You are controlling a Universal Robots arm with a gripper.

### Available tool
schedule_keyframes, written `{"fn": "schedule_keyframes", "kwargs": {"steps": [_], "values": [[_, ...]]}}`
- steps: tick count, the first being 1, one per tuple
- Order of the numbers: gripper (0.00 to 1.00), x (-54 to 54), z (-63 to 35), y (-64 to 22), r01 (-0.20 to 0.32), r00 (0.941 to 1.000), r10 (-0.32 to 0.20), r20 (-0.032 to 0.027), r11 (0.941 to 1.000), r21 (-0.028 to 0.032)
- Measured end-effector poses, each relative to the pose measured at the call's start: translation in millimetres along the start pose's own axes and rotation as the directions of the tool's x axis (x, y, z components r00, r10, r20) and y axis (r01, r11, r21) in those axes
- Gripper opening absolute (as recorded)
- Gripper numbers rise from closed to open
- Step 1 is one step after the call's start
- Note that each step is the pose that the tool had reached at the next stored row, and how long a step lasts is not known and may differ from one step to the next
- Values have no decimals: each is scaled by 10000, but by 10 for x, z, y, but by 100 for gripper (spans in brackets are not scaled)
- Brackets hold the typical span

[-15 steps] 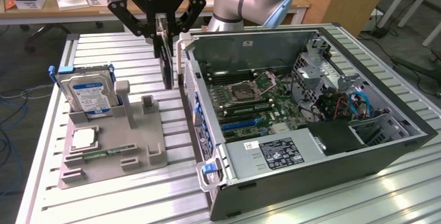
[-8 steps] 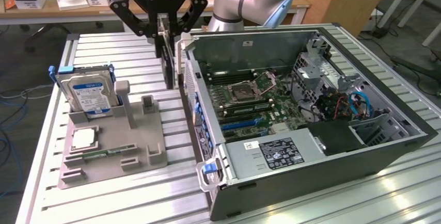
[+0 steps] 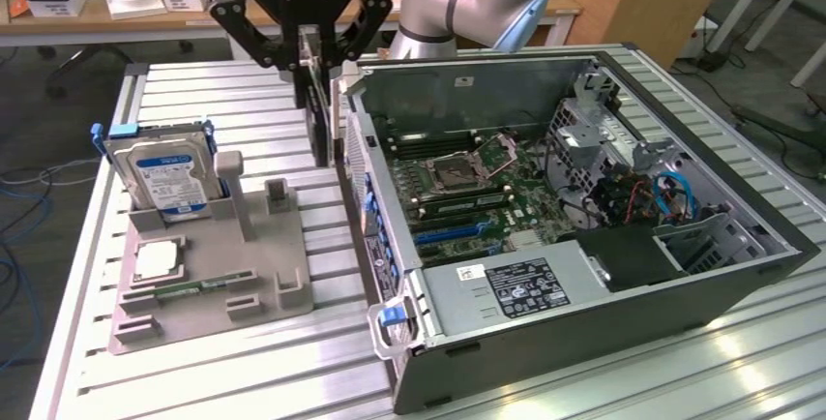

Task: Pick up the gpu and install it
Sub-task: 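Pick up the gpu and move the gpu toward the slot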

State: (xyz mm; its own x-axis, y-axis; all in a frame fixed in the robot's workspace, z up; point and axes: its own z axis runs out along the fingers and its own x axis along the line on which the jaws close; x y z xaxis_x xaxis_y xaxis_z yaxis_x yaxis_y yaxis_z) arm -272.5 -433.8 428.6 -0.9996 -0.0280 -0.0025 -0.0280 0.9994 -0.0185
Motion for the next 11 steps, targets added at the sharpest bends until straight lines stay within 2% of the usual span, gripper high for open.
{"fn": "schedule_keyframes", "kwargs": {"steps": [11], "values": [[26,-37,0,-1,0,10000,0,0,10000,0]]}}
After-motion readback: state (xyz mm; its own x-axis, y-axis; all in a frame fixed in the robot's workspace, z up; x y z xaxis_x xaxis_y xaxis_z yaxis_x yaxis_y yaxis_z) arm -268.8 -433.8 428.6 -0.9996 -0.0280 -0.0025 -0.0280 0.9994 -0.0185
